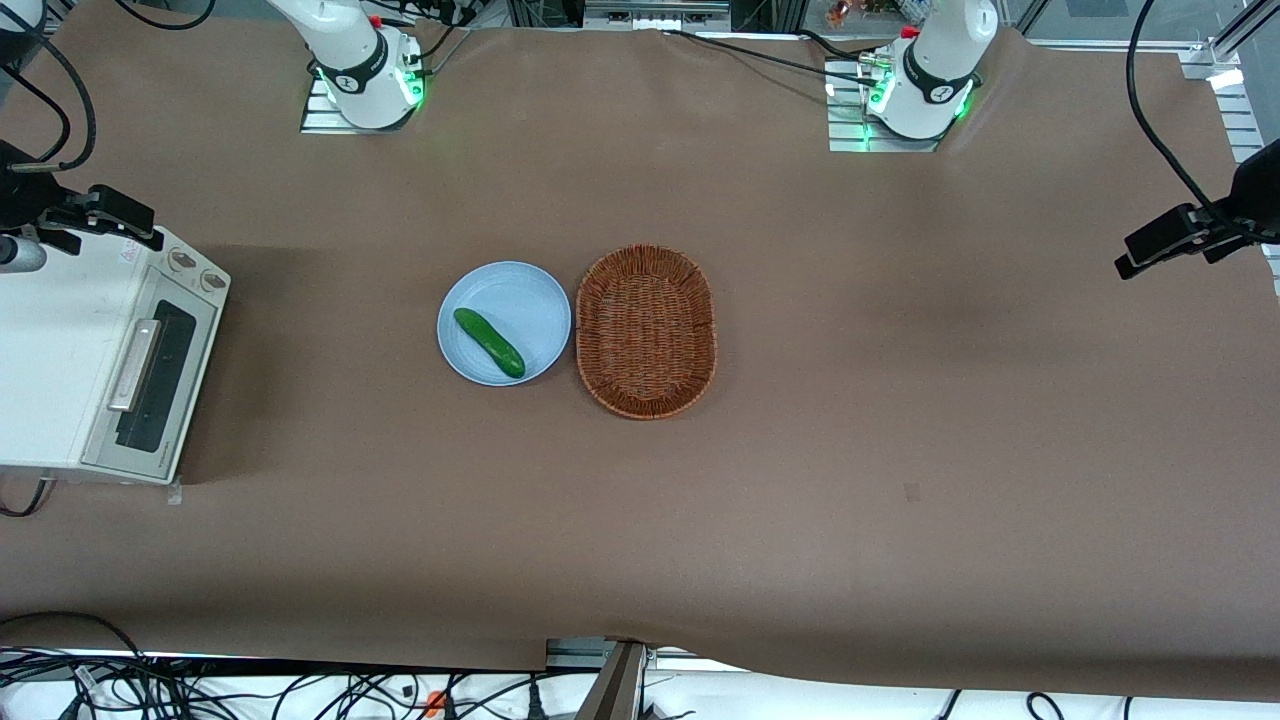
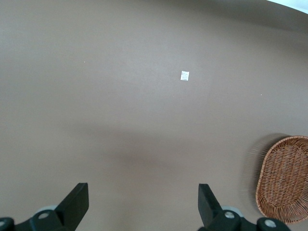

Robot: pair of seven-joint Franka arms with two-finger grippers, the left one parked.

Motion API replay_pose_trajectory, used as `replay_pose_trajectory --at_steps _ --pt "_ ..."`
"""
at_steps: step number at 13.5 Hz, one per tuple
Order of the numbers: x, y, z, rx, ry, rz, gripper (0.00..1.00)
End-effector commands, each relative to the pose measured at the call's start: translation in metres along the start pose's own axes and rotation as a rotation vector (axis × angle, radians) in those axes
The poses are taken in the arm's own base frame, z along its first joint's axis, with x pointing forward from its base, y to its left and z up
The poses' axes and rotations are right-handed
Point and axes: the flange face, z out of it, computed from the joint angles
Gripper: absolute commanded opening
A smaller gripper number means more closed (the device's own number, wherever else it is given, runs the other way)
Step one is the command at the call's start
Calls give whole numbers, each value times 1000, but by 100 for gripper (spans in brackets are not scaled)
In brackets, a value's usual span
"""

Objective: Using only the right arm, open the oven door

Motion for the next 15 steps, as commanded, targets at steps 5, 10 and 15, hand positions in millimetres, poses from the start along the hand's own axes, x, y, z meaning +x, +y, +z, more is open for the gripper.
replay_pose_trajectory --at_steps 5,10,15 --pt "1 -9 -1 -6 -14 11 100" --pt "5 -11 -8 -14 2 3 100" --pt "8 -13 -4 -3 -1 2 100"
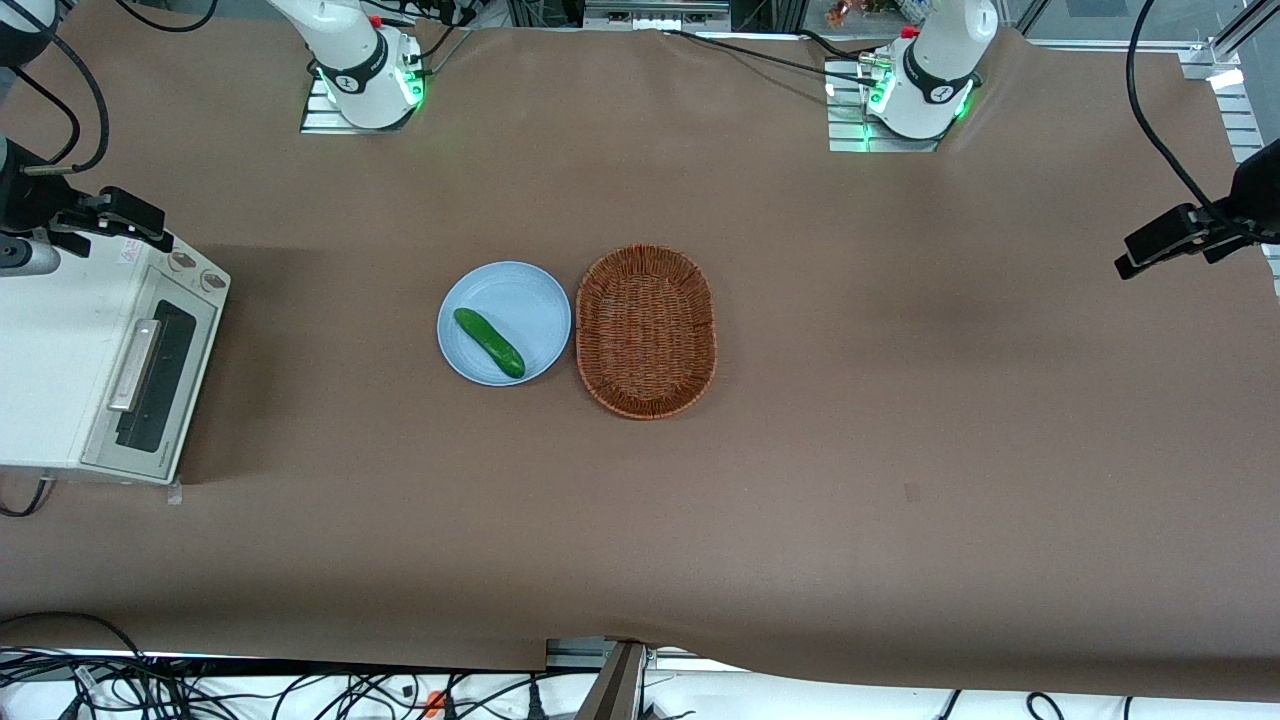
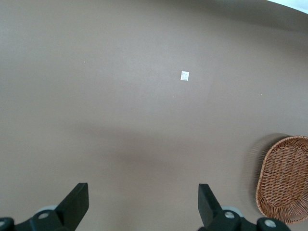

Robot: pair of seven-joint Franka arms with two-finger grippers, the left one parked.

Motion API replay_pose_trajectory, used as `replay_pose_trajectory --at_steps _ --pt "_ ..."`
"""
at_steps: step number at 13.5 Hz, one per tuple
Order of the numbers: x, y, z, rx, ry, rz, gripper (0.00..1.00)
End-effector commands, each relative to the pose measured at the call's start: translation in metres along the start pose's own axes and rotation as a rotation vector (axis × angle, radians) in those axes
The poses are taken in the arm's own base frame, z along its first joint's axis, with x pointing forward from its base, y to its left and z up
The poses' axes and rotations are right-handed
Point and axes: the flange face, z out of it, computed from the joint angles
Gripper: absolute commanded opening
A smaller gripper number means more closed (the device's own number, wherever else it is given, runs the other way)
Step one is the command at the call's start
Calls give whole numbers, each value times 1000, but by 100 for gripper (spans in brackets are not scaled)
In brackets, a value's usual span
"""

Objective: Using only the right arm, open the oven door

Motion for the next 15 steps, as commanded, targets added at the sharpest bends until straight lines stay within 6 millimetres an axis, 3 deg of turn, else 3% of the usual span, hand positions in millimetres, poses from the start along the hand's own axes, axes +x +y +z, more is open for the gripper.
replay_pose_trajectory --at_steps 1,12,13,14,15 --pt "4 -1 -4 -1 -1 15 100" --pt "9 1 7 4 -22 5 100" --pt "14 1 16 5 -33 6 95" --pt "18 1 26 4 -56 -6 79" --pt "19 -1 28 1 -62 -11 43"
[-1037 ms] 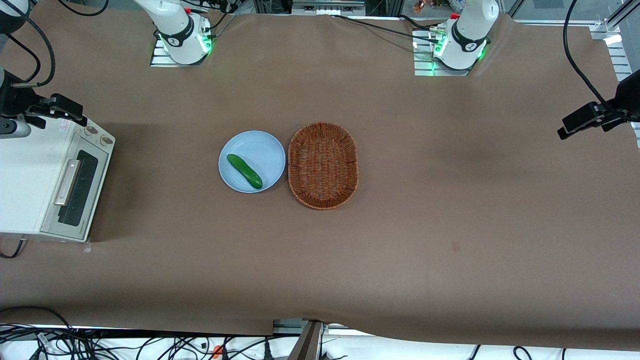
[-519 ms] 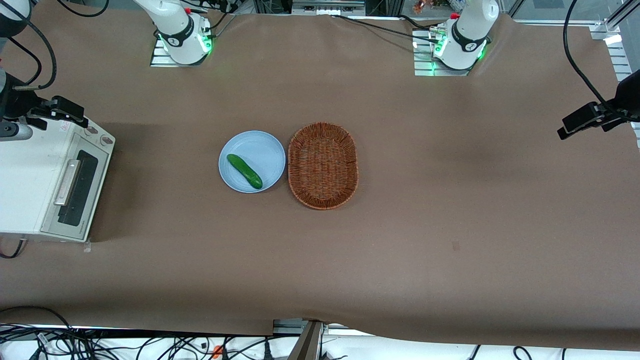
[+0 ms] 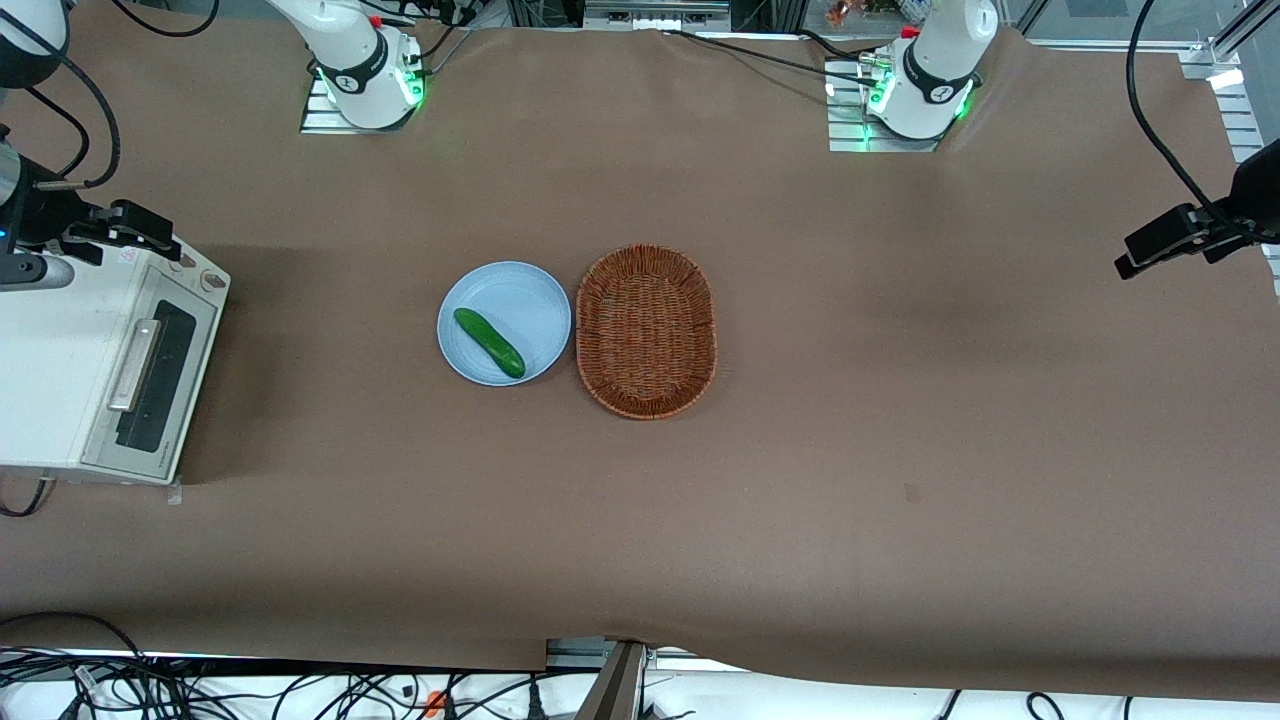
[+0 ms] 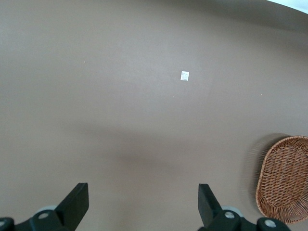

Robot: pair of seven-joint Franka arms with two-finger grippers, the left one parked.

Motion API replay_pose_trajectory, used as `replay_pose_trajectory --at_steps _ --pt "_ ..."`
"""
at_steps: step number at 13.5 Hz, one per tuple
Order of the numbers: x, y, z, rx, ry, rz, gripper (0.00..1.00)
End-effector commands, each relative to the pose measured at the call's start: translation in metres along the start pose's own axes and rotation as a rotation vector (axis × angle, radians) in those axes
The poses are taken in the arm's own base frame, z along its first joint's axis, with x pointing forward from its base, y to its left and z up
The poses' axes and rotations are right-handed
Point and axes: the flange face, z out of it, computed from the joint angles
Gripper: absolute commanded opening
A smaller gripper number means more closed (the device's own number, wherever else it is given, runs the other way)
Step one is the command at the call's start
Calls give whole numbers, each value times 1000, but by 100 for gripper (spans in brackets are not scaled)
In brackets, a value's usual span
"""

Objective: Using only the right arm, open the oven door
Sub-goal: 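Move the right gripper down to the toaster oven's silver door handle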

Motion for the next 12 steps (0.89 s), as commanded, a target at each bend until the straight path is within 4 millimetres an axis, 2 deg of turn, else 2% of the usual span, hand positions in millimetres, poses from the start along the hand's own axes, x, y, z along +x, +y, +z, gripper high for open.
replay_pose_trajectory --at_steps 1,2,4,5,7,8,10,12 --pt "8 -2 6 -5 -25 -16 7" --pt "6 -4 8 -8 -45 -14 0" --pt "5 0 15 -46 -68 -7 0" --pt "11 9 28 -128 -96 -7 0" --pt "31 8 44 -289 -84 -34 0" --pt "38 8 55 -335 -90 -18 0" --pt "63 11 92 -444 -82 -11 0" --pt "75 16 116 -520 -81 -23 0"
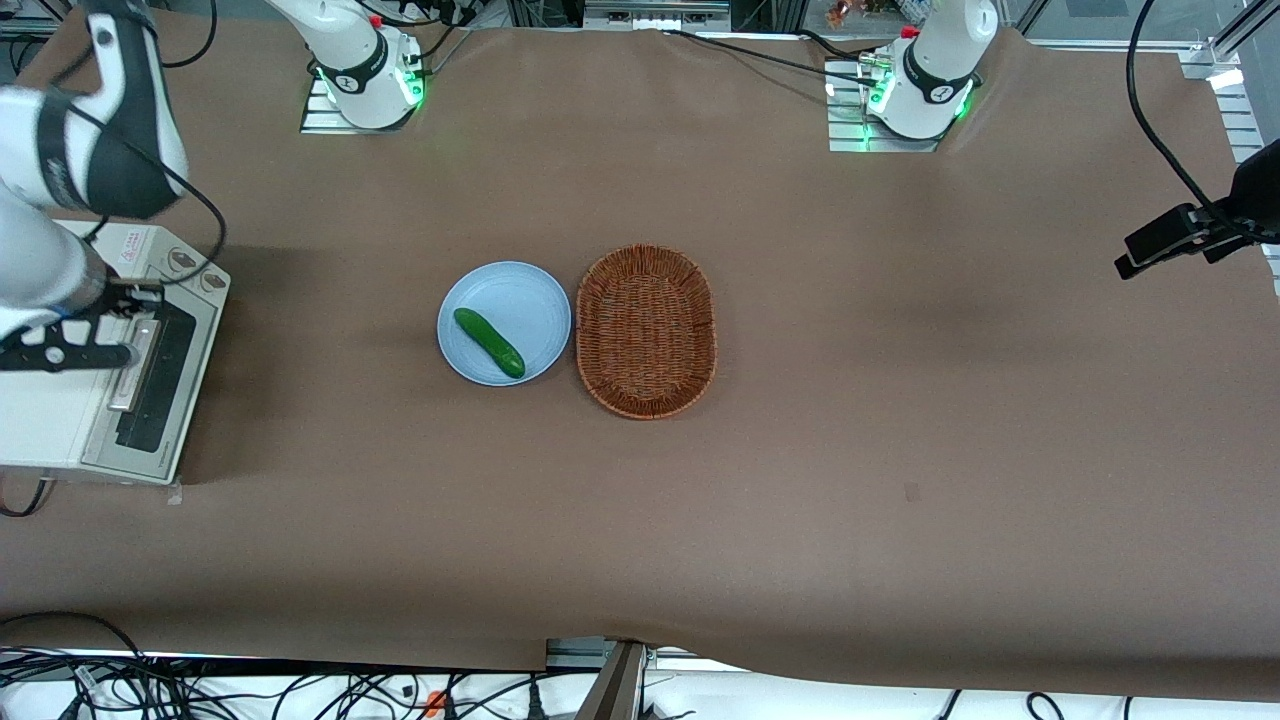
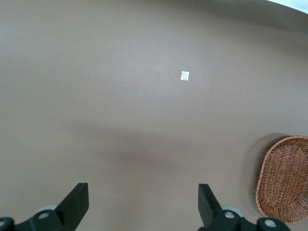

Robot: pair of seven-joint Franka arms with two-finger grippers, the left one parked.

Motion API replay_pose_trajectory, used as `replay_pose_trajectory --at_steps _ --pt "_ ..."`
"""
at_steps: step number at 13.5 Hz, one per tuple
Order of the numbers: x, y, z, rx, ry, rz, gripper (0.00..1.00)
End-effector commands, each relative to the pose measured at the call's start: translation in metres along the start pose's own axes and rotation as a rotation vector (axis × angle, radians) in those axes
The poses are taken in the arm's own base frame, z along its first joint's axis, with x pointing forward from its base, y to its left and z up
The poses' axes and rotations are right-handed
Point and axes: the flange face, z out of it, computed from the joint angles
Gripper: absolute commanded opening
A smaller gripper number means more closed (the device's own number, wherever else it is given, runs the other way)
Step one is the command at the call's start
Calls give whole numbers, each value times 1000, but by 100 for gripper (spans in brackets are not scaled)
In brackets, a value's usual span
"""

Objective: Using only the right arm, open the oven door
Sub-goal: 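Move the right gripper down to the toaster oven's silver door handle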

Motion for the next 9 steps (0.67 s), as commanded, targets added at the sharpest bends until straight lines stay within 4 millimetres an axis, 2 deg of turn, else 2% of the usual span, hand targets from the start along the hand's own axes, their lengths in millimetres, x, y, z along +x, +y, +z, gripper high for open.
replay_pose_trajectory --at_steps 1,3,7,9 --pt "19 -4 27 -128 3 26 0" --pt "28 -12 51 -211 6 52 0" --pt "25 -18 79 -222 3 86 0" --pt "24 -17 85 -221 2 89 0"
